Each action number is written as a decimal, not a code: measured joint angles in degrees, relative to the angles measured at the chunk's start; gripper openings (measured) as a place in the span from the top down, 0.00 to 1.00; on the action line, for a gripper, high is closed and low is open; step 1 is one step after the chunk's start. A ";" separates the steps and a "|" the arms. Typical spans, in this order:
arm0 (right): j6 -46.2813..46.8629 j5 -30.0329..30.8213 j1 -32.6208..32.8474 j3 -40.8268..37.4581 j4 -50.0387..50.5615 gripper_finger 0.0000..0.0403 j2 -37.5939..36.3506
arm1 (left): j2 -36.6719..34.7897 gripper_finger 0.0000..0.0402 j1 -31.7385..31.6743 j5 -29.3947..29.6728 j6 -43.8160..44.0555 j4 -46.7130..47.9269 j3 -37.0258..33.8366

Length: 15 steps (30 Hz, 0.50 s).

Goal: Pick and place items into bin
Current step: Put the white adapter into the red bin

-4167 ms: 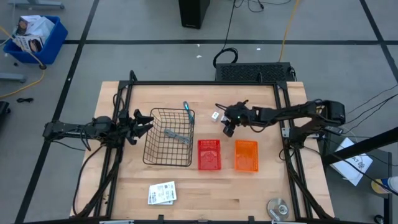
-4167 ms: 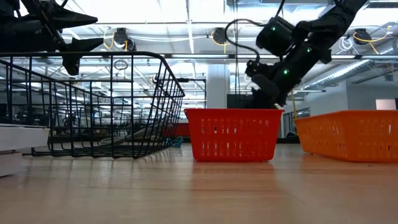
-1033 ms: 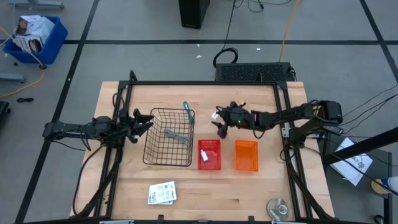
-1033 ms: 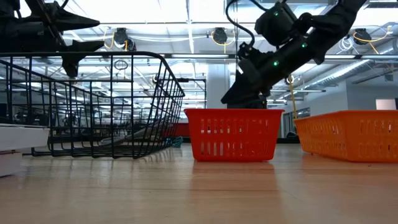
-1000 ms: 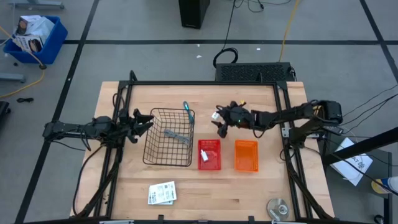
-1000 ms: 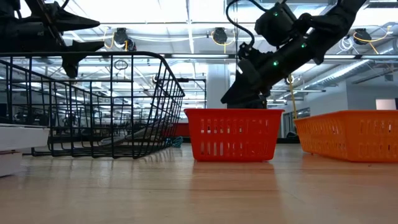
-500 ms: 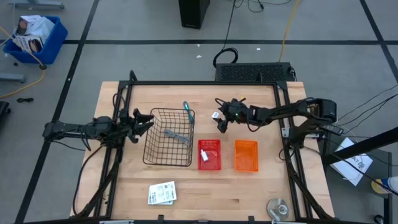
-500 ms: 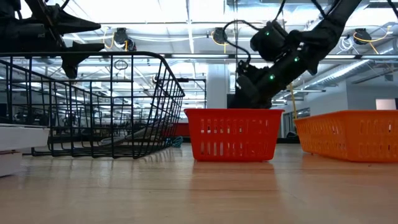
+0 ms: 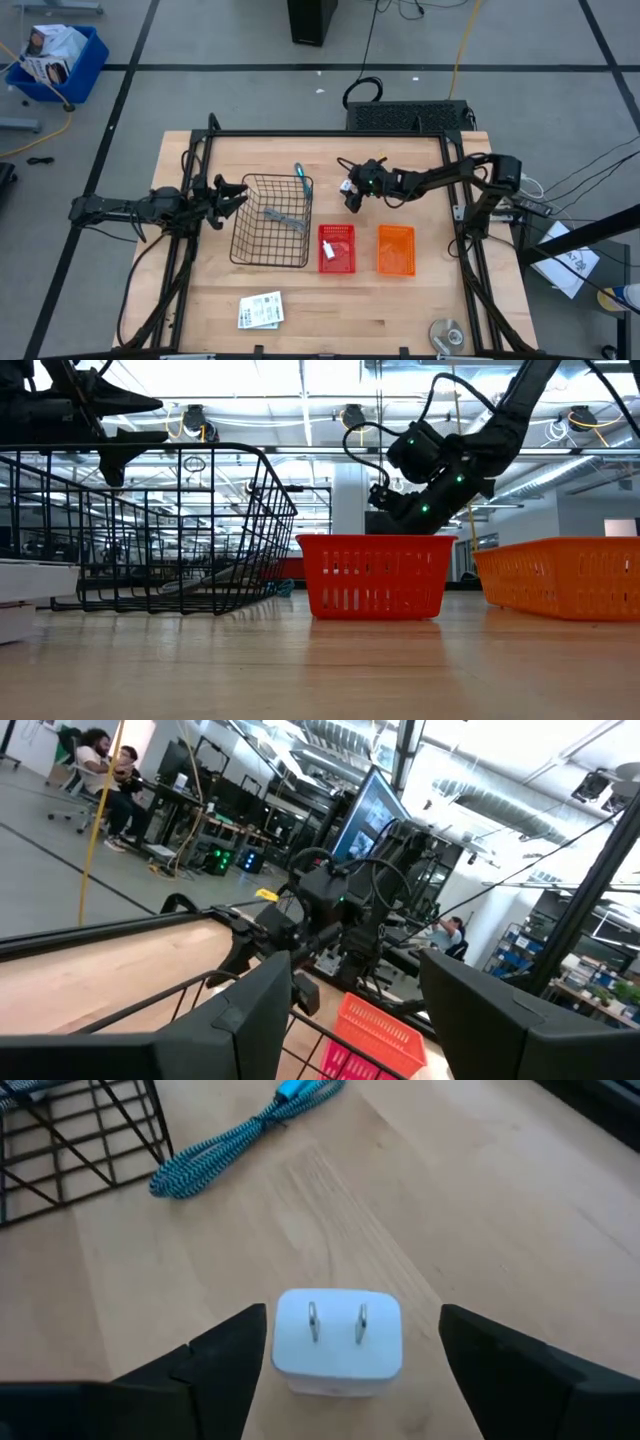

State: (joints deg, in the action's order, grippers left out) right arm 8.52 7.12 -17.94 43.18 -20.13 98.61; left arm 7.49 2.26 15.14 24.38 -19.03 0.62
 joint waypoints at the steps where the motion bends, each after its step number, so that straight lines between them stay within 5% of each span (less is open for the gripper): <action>1: 0.25 -0.61 -0.15 0.05 -0.02 0.29 0.09 | 0.00 0.43 0.01 -0.01 0.06 -0.01 0.00; 15: 2.41 -2.92 -0.85 0.07 -1.93 0.57 0.35 | 0.00 0.43 0.00 0.00 -0.12 0.57 0.00</action>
State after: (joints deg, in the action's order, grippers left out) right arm 10.93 4.21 -18.79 43.24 -22.05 98.96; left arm 7.49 2.26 15.14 24.26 -18.46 0.62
